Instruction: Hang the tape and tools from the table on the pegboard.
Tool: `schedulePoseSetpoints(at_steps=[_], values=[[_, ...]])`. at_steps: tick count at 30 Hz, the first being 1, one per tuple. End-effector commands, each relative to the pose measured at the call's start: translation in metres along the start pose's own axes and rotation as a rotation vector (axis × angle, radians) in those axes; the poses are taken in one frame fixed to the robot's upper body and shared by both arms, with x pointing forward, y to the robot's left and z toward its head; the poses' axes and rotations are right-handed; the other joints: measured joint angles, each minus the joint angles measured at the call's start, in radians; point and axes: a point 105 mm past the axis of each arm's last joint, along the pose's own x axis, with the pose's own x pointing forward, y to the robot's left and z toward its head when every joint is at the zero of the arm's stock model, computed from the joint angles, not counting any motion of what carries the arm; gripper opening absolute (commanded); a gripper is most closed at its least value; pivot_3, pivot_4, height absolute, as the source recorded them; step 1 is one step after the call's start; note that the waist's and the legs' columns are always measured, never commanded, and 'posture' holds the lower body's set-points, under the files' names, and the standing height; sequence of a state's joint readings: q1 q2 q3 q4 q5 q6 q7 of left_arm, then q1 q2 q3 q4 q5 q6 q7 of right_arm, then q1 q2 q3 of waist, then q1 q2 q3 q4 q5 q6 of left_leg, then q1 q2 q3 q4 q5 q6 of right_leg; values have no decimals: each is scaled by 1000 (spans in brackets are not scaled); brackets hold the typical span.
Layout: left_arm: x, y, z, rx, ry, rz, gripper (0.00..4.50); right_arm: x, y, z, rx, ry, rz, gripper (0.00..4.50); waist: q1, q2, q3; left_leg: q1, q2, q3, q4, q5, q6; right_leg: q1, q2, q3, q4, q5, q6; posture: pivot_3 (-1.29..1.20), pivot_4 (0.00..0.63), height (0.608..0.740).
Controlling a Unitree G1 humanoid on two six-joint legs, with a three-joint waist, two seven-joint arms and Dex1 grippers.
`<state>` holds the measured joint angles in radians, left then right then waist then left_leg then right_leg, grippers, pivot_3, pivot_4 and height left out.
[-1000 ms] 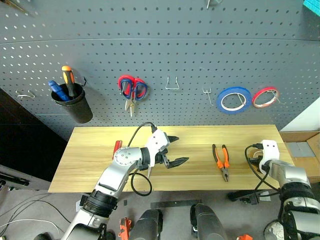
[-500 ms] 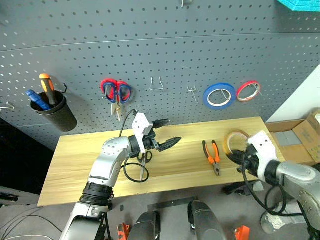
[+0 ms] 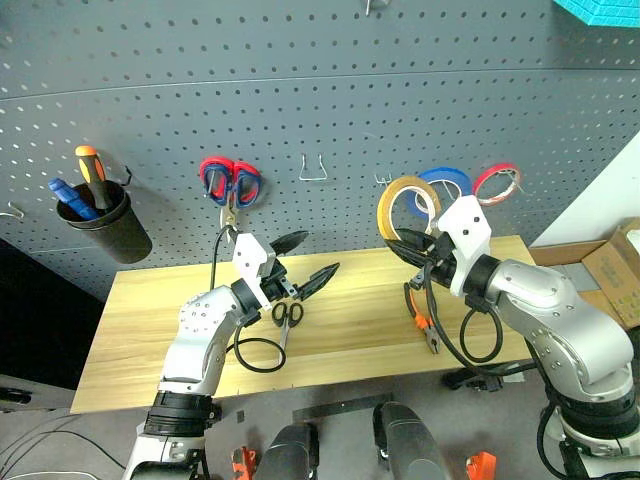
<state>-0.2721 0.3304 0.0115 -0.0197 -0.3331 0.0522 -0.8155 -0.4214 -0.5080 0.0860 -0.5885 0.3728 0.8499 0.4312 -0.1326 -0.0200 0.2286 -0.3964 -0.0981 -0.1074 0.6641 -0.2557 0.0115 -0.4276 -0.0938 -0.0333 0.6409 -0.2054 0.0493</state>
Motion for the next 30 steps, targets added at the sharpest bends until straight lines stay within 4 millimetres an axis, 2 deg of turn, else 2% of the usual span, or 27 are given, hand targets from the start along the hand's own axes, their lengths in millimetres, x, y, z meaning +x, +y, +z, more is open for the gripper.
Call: schedulePoseSetpoints(at_steps=[1, 3, 7, 10, 16, 17, 18, 23, 27, 28, 30], values=[[-3, -1, 13, 40, -38, 15, 4500, 18, -5, 8, -61, -48, -30, 91, -2, 1, -6, 0, 0, 0, 0, 0, 0, 0, 0, 0, 0, 0, 0, -259, 131, 740], [-4, -1, 12, 44, -31, 28, 4500, 31, -11, 0, -78, -21, -53, 91, -6, 1, -13, 2, 2, 2, 0, 0, 0, 0, 2, 1, 1, 1, -1, -242, 126, 740], [-6, 6, 12, 57, -24, 68, 4500, 52, -12, 0, -63, -42, -48, 91, -5, 1, -19, 4, 2, 2, 0, 0, -1, 1, 3, 2, 1, 1, -2, -229, 123, 740], [-7, 7, 12, 62, -23, 74, 4500, 68, -7, -7, -68, -30, -28, 91, -5, 1, -20, 4, 2, 3, 0, 0, 0, 1, 4, 3, 1, 1, -2, -218, 123, 740], [-6, 9, 13, 72, -24, 85, 4500, 96, -17, -25, -23, 3, -102, 91, -5, 1, -21, 4, 2, 6, -1, 0, -1, -1, 5, 12, 3, 2, -4, -208, 128, 740], [-5, 9, 14, 73, -25, 86, 4500, 97, -19, -26, -10, 1, -112, 807, -5, 1, -21, 4, 2, 7, -1, 0, -1, -2, 6, 13, 3, 3, -4, -208, 128, 740], [-4, 9, 15, 74, -28, 85, 4500, 97, -20, -27, -4, 0, -117, 989, -5, 1, -21, 4, 2, 8, -1, 0, -1, -2, 6, 14, 3, 3, -4, -207, 131, 740], [-2, 3, 12, 62, -24, 49, 4500, 83, -29, -29, 26, 9, -135, 2664, -5, 2, -21, 3, 2, 12, -1, 0, 0, -7, 6, 19, 4, 3, -4, -225, 150, 740], [-4, -2, 0, 58, 23, 20, 4500, 55, -23, -42, 69, 95, -86, 3997, -5, 2, -21, 0, 3, 14, -1, 0, 0, -10, 6, 20, 4, 4, -4, -238, 167, 740], [-6, -3, -3, 59, 39, 13, 4500, 45, -17, -45, 98, 118, -54, 4397, -4, 2, -21, 0, 3, 14, -1, 0, 0, -10, 6, 20, 4, 4, -4, -243, 189, 740], [-10, -9, -13, 71, 81, -17, 4500, 20, -2, -60, 216, 189, 22, 4456, -4, 2, -21, -1, 3, 14, -1, 0, 0, -11, 6, 21, 4, 4, -4, -248, 201, 740]])
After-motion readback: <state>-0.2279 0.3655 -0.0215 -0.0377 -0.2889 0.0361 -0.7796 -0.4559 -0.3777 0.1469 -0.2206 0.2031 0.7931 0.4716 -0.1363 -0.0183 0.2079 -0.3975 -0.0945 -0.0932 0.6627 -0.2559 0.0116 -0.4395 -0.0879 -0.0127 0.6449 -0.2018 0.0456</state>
